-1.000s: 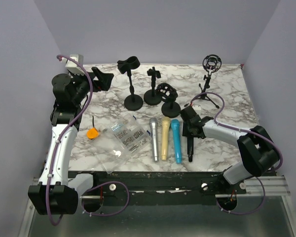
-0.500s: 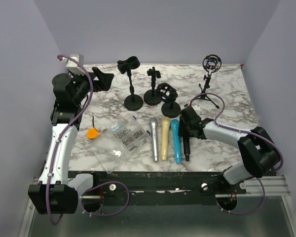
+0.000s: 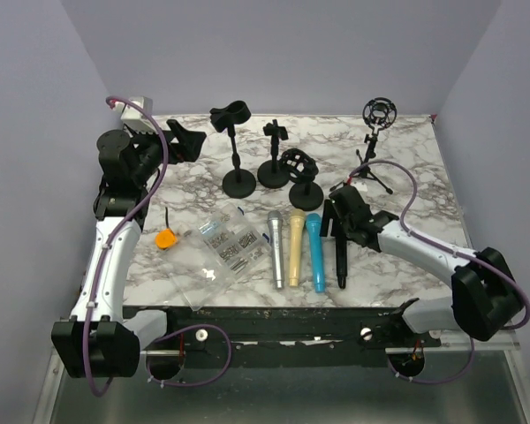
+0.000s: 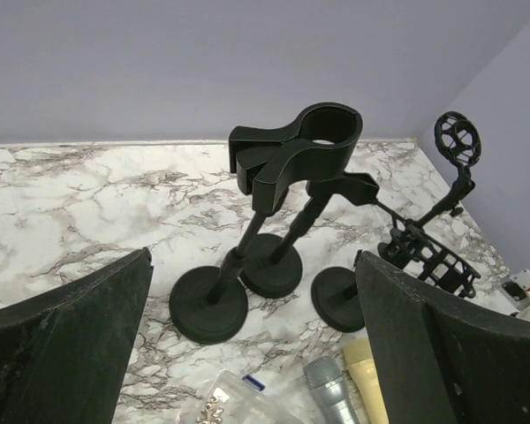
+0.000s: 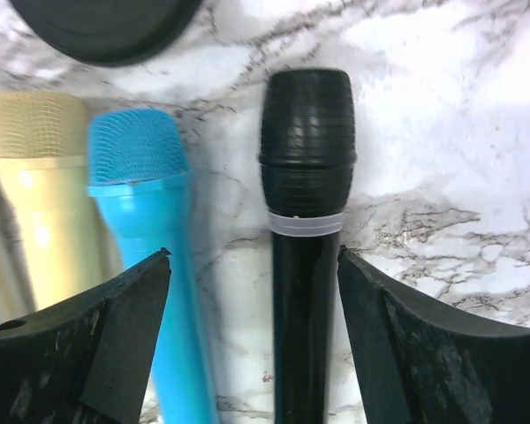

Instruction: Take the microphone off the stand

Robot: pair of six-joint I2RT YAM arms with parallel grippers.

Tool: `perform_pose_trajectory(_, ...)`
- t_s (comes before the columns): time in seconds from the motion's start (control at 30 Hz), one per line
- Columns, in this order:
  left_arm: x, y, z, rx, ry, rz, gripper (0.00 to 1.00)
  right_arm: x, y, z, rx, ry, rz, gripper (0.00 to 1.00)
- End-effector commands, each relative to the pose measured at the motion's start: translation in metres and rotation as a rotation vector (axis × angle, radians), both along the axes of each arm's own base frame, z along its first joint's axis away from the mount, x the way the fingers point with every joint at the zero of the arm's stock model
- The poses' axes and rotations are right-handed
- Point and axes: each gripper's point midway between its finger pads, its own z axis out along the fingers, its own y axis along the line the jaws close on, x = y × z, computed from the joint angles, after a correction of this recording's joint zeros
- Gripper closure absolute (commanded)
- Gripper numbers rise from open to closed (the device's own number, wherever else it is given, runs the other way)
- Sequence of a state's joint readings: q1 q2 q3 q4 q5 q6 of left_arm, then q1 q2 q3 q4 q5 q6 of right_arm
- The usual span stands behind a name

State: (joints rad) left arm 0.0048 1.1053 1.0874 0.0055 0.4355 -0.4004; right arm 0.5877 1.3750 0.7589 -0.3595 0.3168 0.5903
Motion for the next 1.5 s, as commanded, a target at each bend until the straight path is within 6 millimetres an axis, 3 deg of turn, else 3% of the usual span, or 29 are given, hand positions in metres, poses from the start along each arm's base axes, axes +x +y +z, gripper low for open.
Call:
perform_pose_trajectory(0.0,0.004,-0.007,-0.008,-0.030,0.027,-0.038,0.04,0.009,0.002,0.037,0.023,-0.076,0.007,0.21)
perform_pose_trajectory(0.23,0.007,-0.014,-0.010,-0.065,0.048,-0.071,0.04,0.013,0.001,0.072,0.058,-0.162,0.013,0.17)
perform_pose_trajectory(0.53,0.037,-0.033,-0.008,-0.417,0.192,-0.230,0.01,0.009,-0.002,0.097,0.070,-0.204,0.025,0.16)
perform_pose_trajectory(0.67,0.055,-0.033,-0.015,-0.500,0.261,-0.196,0.01,0.004,-0.001,0.101,0.098,-0.220,0.041,0.14)
perform_pose_trajectory(0.9,0.072,-0.046,-0.012,-0.582,0.224,-0.247,0.01,-0.005,-0.001,0.106,0.131,-0.234,0.058,0.13)
perform_pose_trajectory(1.17,0.099,-0.047,-0.034,-0.606,0.296,-0.210,0.01,-0.012,-0.007,0.119,0.151,-0.272,0.059,0.13)
perform_pose_trajectory(1.2,0.099,-0.059,-0.036,-0.599,0.304,-0.230,0.01,-0.012,-0.007,0.120,0.146,-0.277,0.061,0.12)
perform_pose_trajectory(1.37,0.113,-0.064,-0.042,-0.572,0.313,-0.241,0.01,-0.013,-0.011,0.121,0.133,-0.273,0.053,0.12)
perform_pose_trajectory(1.47,0.117,-0.068,-0.056,-0.566,0.353,-0.236,0.02,-0.013,-0.011,0.121,0.137,-0.278,0.052,0.12)
